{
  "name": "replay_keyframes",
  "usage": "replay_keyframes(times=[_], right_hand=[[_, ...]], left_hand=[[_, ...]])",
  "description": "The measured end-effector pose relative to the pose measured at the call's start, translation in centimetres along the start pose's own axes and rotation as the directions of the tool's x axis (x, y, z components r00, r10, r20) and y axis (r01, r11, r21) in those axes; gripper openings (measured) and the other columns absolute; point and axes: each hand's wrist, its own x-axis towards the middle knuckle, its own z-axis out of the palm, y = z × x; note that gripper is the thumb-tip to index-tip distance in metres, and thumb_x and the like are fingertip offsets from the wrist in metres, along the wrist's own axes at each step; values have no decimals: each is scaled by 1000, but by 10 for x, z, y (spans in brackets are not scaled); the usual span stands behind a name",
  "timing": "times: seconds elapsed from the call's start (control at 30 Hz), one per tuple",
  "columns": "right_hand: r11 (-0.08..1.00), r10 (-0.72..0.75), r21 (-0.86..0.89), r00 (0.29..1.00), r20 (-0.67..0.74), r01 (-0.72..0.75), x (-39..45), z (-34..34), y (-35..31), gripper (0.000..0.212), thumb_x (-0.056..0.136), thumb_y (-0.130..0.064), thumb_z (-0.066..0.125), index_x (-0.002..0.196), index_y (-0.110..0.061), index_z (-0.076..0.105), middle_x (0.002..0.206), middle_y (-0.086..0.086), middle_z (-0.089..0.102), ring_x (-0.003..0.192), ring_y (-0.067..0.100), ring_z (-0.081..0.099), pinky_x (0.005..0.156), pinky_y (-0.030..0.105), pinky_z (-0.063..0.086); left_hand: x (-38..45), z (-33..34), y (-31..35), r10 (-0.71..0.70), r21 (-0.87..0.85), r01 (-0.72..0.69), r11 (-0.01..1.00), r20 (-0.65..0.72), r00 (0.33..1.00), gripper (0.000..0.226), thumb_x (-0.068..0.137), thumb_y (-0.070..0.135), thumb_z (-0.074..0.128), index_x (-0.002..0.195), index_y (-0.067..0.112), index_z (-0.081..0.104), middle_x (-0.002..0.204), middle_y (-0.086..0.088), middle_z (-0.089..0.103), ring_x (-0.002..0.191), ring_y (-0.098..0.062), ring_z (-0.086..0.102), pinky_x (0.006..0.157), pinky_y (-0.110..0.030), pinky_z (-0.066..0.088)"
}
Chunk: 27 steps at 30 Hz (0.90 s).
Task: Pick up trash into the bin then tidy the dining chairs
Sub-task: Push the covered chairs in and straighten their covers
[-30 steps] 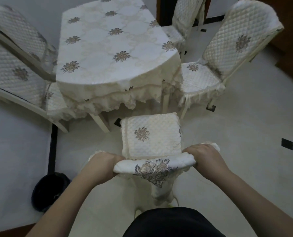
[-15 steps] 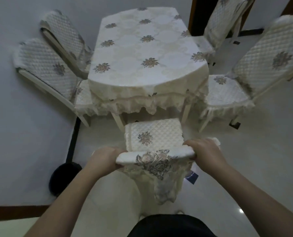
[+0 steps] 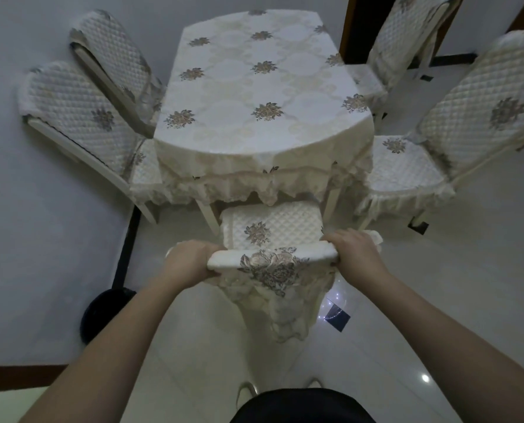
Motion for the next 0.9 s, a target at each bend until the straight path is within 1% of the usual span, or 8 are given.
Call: replay_keyframes(times=[0.07,0.13,0.27,0.37,0.5,0.6,0.7,0.9], right_hand=[[1000,4,0,1000,-1,-4,9,7,-4,45,60,2,68,98,-22,68,92,0,67,87,27,56,74,34,32],[1000,11,2,1000,-10,-11,19,13,-8,43,62,1,69,98,-22,68,92,0,67,89,27,56,73,33,29],[1000,26,-13,1000,-8,-26,41,18,-9,38,69,0,63,99,-22,66,94,1,66,91,27,56,77,36,33],[999,32,-22,999,35,-31,54,20,0,38,71,0,63,102,-21,67,94,2,66,92,26,55,79,35,33],[998,39,-42,996,81,-36,70,24,16,41,65,0,70,100,-20,69,90,4,67,86,28,57,76,35,36],[998,62,-38,994,93,-58,83,25,21,42,61,-1,73,98,-20,69,89,4,68,85,28,57,76,36,37],[997,60,-47,995,84,-56,95,28,21,40,66,-3,73,101,-20,69,92,4,67,88,27,56,78,35,35],[996,76,-54,996,46,-74,116,35,21,37,69,-1,70,101,-20,69,93,5,67,91,29,56,80,37,35]], left_hand=[[13,-3,-8,-46,5,46,999,12,999,25,73,36,75,96,37,65,93,7,70,85,-18,64,67,-30,46],[24,-6,-16,-73,8,73,997,12,997,23,74,34,75,95,34,65,92,6,69,85,-19,64,70,-31,48],[39,-7,-22,-85,23,86,996,-41,996,22,75,33,76,95,31,66,92,3,70,84,-20,63,68,-30,46],[45,-1,-14,-88,18,89,996,-53,995,24,78,33,74,101,31,67,96,3,70,89,-21,64,71,-31,47],[57,5,-6,-69,15,69,998,-19,997,29,80,32,69,108,38,66,99,4,70,93,-19,63,70,-29,45],[69,2,-7,-71,27,71,997,-11,997,28,81,31,68,108,36,65,100,2,70,94,-20,63,71,-30,46],[79,-3,-10,-69,48,70,996,-30,997,28,82,30,68,110,31,66,102,0,70,96,-22,63,69,-29,42],[97,-10,-19,-91,75,95,993,-49,995,26,84,29,66,111,30,66,103,1,69,97,-20,63,71,-29,41]])
